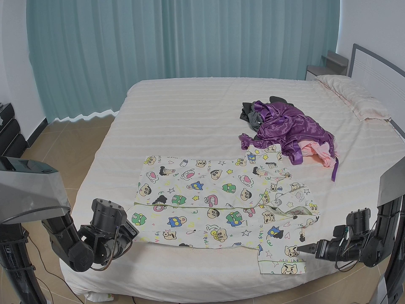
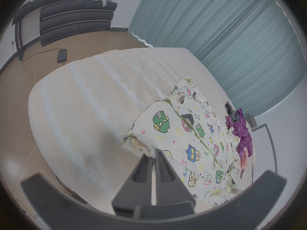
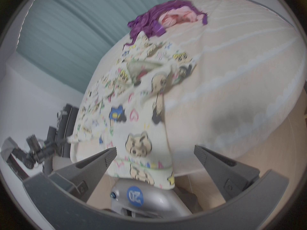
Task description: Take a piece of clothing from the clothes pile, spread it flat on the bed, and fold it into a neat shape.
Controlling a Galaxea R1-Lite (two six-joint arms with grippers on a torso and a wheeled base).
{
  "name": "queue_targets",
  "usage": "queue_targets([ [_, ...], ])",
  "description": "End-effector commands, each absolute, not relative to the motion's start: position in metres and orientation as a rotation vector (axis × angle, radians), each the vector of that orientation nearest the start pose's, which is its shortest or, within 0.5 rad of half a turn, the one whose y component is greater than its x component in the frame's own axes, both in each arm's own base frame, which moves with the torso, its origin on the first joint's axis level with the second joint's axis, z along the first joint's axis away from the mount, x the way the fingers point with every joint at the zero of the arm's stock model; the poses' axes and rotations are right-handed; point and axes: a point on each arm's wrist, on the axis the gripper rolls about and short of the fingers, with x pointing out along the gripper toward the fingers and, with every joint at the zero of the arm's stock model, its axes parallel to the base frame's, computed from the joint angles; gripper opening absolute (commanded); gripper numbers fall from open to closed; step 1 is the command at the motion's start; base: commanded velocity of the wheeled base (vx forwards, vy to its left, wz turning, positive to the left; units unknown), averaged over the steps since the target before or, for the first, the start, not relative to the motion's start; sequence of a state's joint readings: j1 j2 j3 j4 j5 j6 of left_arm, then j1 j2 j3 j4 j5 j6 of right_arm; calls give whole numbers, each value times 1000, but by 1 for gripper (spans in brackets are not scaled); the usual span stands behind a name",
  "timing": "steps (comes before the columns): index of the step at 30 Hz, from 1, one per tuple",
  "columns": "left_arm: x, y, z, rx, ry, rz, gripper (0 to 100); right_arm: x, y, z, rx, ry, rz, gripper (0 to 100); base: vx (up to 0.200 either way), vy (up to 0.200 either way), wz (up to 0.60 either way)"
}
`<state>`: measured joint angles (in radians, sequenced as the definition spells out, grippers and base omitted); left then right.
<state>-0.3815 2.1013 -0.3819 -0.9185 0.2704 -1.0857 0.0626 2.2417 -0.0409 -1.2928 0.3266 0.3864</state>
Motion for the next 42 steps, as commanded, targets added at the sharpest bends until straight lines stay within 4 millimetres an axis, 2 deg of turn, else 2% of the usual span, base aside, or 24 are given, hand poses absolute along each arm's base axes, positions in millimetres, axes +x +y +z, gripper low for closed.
queue_targets([
  [1,254,-95,1,-774,724,310,0,193,28,-48,414,1082,220,100,0,0,0],
  [7,253,-95,2,-774,723,312,0,195,31,-52,380,1061,247,100,0,0,0],
  [16,253,-95,1,-773,726,313,0,193,53,-52,334,1072,338,100,0,0,0],
  [27,252,-94,1,-772,727,314,0,198,54,-53,353,1056,301,100,0,0,0],
  [28,252,-94,1,-772,727,314,0,197,54,-53,348,1055,290,0,0,0,0],
  [42,247,-96,1,-757,740,306,0,191,52,-48,349,1067,269,0,0,0,0],
])
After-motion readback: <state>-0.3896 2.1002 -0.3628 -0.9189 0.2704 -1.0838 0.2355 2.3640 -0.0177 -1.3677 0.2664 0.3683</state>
